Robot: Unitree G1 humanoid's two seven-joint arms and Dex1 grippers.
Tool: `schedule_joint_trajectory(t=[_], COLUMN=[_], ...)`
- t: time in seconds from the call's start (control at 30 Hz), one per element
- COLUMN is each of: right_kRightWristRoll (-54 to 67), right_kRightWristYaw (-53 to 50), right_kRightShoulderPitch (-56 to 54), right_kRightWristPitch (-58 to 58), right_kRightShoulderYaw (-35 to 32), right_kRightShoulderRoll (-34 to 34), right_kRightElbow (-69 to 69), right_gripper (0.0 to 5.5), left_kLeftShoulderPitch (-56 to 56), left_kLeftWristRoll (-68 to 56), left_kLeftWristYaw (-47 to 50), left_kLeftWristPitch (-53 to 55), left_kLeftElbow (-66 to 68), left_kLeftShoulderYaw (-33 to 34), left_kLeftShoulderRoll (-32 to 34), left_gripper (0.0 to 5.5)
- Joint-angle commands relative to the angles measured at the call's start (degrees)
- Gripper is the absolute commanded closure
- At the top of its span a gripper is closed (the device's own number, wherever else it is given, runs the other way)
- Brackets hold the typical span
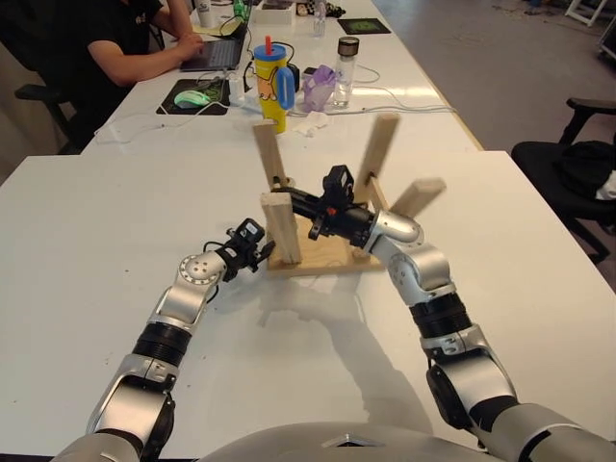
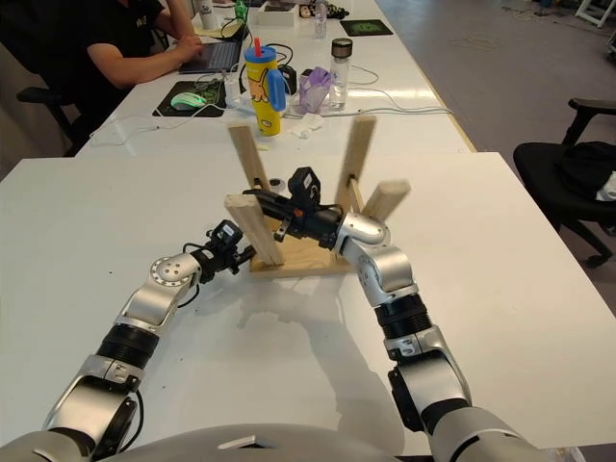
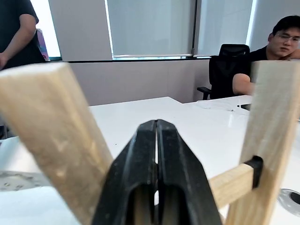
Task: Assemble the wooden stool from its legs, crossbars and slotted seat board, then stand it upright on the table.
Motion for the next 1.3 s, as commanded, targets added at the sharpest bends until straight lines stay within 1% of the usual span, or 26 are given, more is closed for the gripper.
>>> schedule_joint_trajectory(t=[0.03, 0.1, 0.2, 0.27, 0.4, 0.47, 0.57, 0.67, 0.77, 0.9, 1.03, 1.2, 1.3], right_kRightWristRoll=[-3.09, -2.66, -1.74, -1.13, -1.57, -2.29, -1.30, -1.13, -4.37, -10.21, -13.32, -15.51, -15.46], right_kRightWristYaw=[-9.71, -13.75, -20.33, -21.77, -18.56, -17.45, -16.32, -17.58, -24.07, -32.61, -35.25, -33.30, -31.84], right_kRightShoulderPitch=[7.28, 12.48, 18.25, 21.69, 29.91, 33.41, 39.34, 44.40, 49.39, 50.62, 45.89, 36.39, 33.88], right_kRightWristPitch=[4.13, 5.59, 7.74, 8.81, 12.21, 13.49, 14.61, 12.63, 8.30, 4.84, 5.30, 4.61, 5.09], right_kRightShoulderYaw=[1.11, 0.89, -0.75, -0.62, 4.01, 5.12, 3.79, -0.77, -7.26, -12.24, -12.28, -7.71, -6.30], right_kRightShoulderRoll=[3.17, 4.13, 6.24, 6.10, 1.08, -2.08, -5.90, -7.47, -6.42, -5.32, -4.94, -3.53, -2.80], right_kRightElbow=[-4.42, -11.50, -19.39, -23.61, -27.54, -28.58, -30.79, -31.01, -30.54, -27.80, -23.59, -16.80, -13.81], right_gripper=[5.48, 5.48, 5.48, 5.48, 5.48, 5.50, 5.50, 5.50, 5.50, 5.50, 5.50, 5.50, 5.50], left_kLeftShoulderPitch=[5.09, 6.60, 10.17, 13.16, 21.09, 23.48, 25.33, 25.08, 23.05, 19.50, 16.64, 14.33, 14.24], left_kLeftWristRoll=[4.36, 4.11, 3.77, 3.68, 2.45, 1.89, 2.11, 1.75, 1.56, 2.68, 3.77, 4.84, 4.79], left_kLeftWristYaw=[1.75, 3.76, 9.04, 12.72, 18.16, 18.50, 15.75, 12.62, 9.77, 8.15, 6.37, 2.84, 0.73], left_kLeftWristPitch=[4.10, 4.22, 5.56, 6.88, 9.92, 11.88, 14.93, 17.02, 18.24, 18.49, 18.60, 19.82, 20.33], left_kLeftElbow=[8.30, 4.89, -2.95, -9.61, -24.82, -28.66, -29.42, -28.23, -27.29, -24.20, -21.67, -18.15, -18.02], left_kLeftShoulderYaw=[-1.51, -0.40, 3.16, 6.18, 12.64, 13.86, 11.63, 9.26, 6.92, 4.07, 1.03, -3.35, -4.89], left_kLeftShoulderRoll=[1.88, 1.97, 1.91, 1.42, -0.58, -0.95, -0.05, 0.21, 0.39, 0.13, 0.28, 0.73, 1.39], left_gripper=[3.11, 3.11, 3.11, 3.11, 3.11, 3.35, 3.83, 4.23, 4.77, 5.42, 5.49, 5.49, 5.49])
